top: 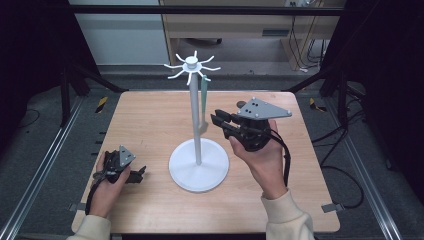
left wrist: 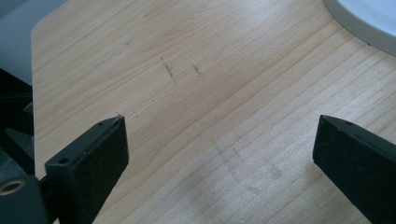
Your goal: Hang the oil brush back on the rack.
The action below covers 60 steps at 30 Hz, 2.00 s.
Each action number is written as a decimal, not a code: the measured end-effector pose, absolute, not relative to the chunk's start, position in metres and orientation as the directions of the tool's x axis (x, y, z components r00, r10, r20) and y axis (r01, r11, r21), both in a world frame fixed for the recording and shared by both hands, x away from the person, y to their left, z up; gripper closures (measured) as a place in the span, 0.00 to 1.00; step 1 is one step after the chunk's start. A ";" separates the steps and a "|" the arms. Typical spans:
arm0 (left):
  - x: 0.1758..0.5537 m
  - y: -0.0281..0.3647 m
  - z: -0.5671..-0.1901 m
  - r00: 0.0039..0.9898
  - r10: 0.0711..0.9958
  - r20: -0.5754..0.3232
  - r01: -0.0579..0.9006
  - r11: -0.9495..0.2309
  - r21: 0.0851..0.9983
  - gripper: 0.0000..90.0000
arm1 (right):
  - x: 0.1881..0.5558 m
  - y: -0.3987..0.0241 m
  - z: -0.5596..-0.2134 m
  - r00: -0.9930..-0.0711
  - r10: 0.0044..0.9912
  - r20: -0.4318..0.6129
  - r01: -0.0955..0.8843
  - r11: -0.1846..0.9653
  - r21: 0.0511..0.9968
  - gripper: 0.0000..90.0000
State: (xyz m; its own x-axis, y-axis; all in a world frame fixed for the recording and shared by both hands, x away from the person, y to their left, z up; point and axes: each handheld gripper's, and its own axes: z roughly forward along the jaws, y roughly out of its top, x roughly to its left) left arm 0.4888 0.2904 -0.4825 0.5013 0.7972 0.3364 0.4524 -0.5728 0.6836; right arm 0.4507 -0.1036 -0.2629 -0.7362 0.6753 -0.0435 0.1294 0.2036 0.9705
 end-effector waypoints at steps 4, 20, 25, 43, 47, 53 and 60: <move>0.489 0.291 -0.482 0.501 0.797 0.337 0.453 -0.573 0.683 0.03 | 0.447 -0.108 -0.261 -0.734 0.677 -0.053 0.130 0.218 0.967 0.84; 0.489 0.290 -0.483 0.501 0.796 0.339 0.456 -0.576 0.679 0.03 | 0.433 -0.141 -0.248 -0.669 0.735 -0.109 0.143 0.272 0.952 0.68; 0.489 0.290 -0.483 0.499 0.798 0.338 0.456 -0.574 0.680 0.03 | 0.434 -0.146 -0.247 -0.641 0.758 -0.118 0.160 0.282 0.946 0.55; 0.489 0.291 -0.483 0.500 0.796 0.340 0.457 -0.576 0.678 0.03 | 0.450 -0.174 -0.270 -0.443 0.875 -0.195 0.238 0.324 0.916 0.12; 0.489 0.291 -0.483 0.498 0.798 0.340 0.457 -0.575 0.679 0.03 | 0.450 -0.182 -0.280 -0.439 0.878 -0.188 0.253 0.322 0.912 0.09; 0.489 0.290 -0.483 0.499 0.797 0.341 0.456 -0.576 0.679 0.03 | 0.449 -0.190 -0.297 -0.424 0.886 -0.190 0.274 0.325 0.905 0.09; 0.489 0.291 -0.483 0.498 0.797 0.341 0.457 -0.575 0.678 0.03 | 0.446 -0.195 -0.322 -0.402 0.898 -0.178 0.306 0.314 0.899 0.09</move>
State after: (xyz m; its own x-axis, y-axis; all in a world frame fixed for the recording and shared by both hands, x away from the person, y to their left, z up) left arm 0.4888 0.2905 -0.4825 0.4979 0.7974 0.3409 0.4568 -0.5754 0.6784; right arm 0.4463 -0.1948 -0.3219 -0.4016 0.8984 -0.1777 0.3058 0.3144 0.8987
